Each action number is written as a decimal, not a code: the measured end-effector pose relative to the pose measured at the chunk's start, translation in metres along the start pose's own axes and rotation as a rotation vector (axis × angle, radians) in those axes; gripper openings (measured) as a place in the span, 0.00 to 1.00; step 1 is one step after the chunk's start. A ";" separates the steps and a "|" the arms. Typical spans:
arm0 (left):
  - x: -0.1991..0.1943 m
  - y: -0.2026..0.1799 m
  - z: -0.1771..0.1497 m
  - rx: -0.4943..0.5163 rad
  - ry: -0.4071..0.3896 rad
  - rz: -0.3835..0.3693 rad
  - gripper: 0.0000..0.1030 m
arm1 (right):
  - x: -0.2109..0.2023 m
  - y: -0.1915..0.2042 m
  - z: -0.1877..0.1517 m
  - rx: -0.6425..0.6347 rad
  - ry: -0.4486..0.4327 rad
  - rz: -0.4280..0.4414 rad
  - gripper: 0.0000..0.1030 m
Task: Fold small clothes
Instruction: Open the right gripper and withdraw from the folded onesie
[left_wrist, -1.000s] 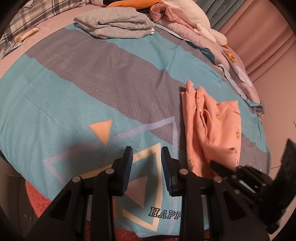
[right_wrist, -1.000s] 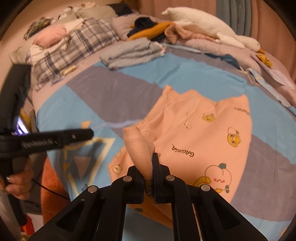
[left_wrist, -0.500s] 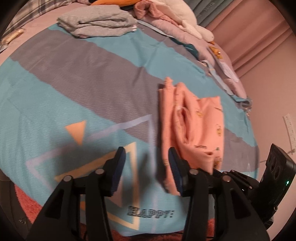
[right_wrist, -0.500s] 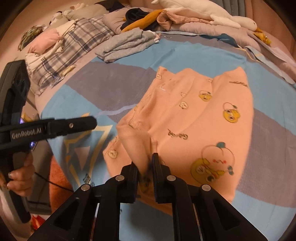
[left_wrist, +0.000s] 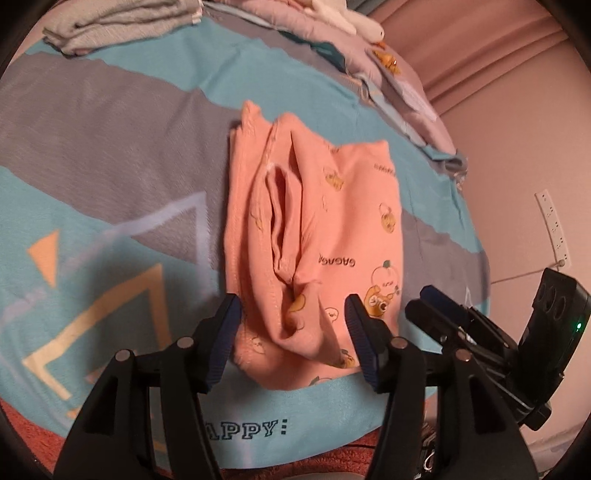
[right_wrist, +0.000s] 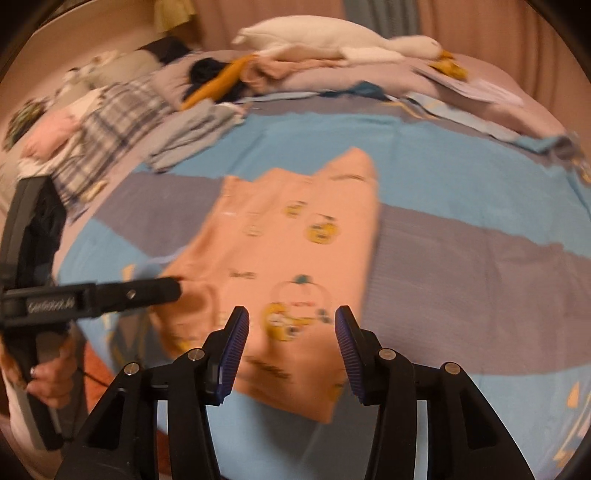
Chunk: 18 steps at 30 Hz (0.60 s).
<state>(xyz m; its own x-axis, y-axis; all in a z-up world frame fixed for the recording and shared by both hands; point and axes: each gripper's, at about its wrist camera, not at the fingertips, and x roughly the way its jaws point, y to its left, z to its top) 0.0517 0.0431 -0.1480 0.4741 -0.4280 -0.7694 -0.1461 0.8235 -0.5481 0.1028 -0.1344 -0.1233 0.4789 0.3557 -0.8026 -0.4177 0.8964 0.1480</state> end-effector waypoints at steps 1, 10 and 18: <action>0.006 -0.001 -0.001 0.007 0.010 0.010 0.55 | 0.002 -0.002 0.000 0.009 0.004 -0.009 0.46; 0.011 0.000 -0.004 0.027 0.002 0.057 0.15 | 0.013 -0.013 -0.003 0.057 0.028 -0.034 0.46; -0.002 -0.014 -0.016 0.090 -0.034 0.093 0.13 | 0.010 -0.020 -0.004 0.071 0.019 -0.033 0.46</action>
<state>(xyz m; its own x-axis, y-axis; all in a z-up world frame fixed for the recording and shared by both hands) 0.0386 0.0262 -0.1443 0.4913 -0.3372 -0.8031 -0.1129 0.8896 -0.4426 0.1125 -0.1498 -0.1362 0.4763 0.3212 -0.8185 -0.3455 0.9244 0.1617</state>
